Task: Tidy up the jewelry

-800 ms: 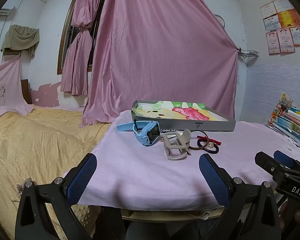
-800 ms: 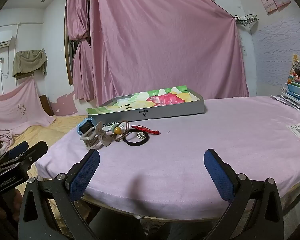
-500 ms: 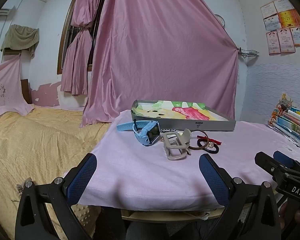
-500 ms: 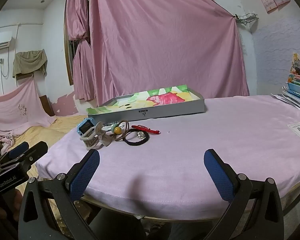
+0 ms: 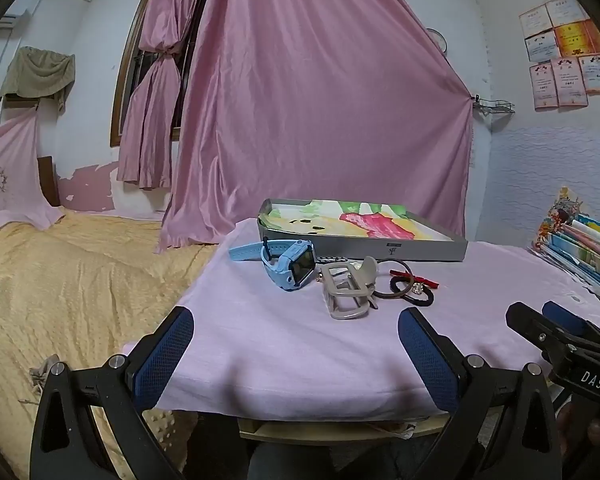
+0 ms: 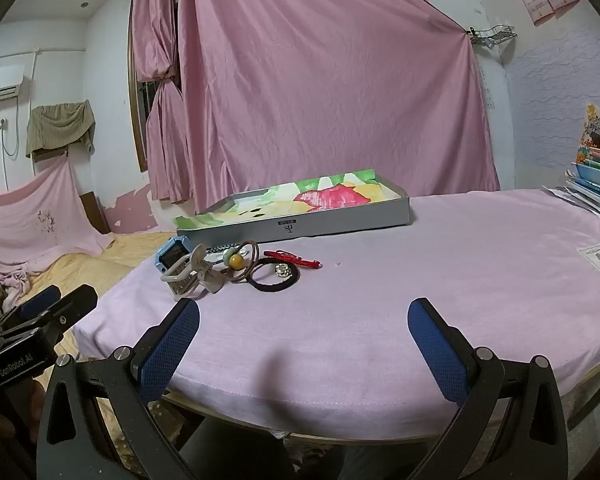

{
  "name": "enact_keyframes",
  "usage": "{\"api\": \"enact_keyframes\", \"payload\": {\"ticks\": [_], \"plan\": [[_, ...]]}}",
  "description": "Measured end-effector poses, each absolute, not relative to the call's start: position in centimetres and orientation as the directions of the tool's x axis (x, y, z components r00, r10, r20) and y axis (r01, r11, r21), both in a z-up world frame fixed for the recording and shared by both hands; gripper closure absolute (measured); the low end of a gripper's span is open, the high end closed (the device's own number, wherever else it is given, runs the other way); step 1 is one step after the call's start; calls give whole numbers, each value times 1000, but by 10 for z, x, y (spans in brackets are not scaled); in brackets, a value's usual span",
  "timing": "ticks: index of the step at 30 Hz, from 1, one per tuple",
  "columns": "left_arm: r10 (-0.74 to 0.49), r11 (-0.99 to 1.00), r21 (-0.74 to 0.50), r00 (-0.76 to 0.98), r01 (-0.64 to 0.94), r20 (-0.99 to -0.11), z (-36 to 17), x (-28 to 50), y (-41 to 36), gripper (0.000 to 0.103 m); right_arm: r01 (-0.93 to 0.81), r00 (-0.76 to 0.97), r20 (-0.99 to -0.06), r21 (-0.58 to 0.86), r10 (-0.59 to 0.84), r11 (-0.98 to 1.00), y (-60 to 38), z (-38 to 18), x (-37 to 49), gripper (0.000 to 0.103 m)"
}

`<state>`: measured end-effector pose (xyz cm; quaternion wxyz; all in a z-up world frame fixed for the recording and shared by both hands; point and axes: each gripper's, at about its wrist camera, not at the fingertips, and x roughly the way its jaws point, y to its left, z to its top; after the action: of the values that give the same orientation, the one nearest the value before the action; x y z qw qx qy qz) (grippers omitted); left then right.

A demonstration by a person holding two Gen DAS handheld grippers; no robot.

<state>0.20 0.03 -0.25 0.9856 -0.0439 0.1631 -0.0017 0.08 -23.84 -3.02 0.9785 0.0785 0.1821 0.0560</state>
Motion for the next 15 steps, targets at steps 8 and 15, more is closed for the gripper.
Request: {"api": "enact_keyframes", "payload": {"ticks": [8, 15], "plan": [[-22, 996, -87, 947, -7, -321, -1, 0, -2, 0, -81, 928, -347, 176, 139, 981, -239, -30, 1, 1], [-24, 996, -87, 948, -4, -316, 1, -1, -2, 0, -81, 928, -346, 178, 140, 981, -240, -30, 1, 1]]}}
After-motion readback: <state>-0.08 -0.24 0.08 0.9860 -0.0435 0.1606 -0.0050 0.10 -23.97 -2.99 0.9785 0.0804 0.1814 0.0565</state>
